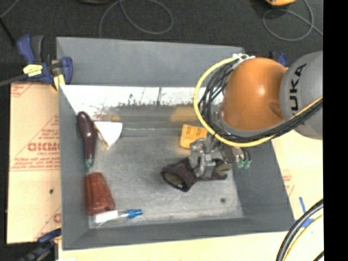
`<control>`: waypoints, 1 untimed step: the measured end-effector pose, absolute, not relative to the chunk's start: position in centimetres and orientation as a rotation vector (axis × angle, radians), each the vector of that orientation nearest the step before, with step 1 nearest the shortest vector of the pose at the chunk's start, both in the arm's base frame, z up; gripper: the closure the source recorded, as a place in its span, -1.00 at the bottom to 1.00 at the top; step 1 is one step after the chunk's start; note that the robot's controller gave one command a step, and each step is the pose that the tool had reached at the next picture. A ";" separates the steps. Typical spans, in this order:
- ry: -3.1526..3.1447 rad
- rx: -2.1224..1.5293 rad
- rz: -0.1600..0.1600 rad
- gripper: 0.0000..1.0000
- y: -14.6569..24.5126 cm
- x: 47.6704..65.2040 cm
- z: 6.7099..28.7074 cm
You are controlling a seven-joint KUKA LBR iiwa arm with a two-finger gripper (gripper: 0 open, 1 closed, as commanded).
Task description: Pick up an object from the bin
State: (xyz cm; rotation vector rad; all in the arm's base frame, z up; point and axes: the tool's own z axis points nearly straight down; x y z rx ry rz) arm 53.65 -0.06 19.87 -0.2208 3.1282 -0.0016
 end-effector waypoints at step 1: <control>3.132 -0.252 -0.001 1.00 -0.3 53.8 24.1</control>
Offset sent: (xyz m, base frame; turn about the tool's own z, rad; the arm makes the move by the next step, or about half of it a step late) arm -0.0009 0.0141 0.1098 -0.1046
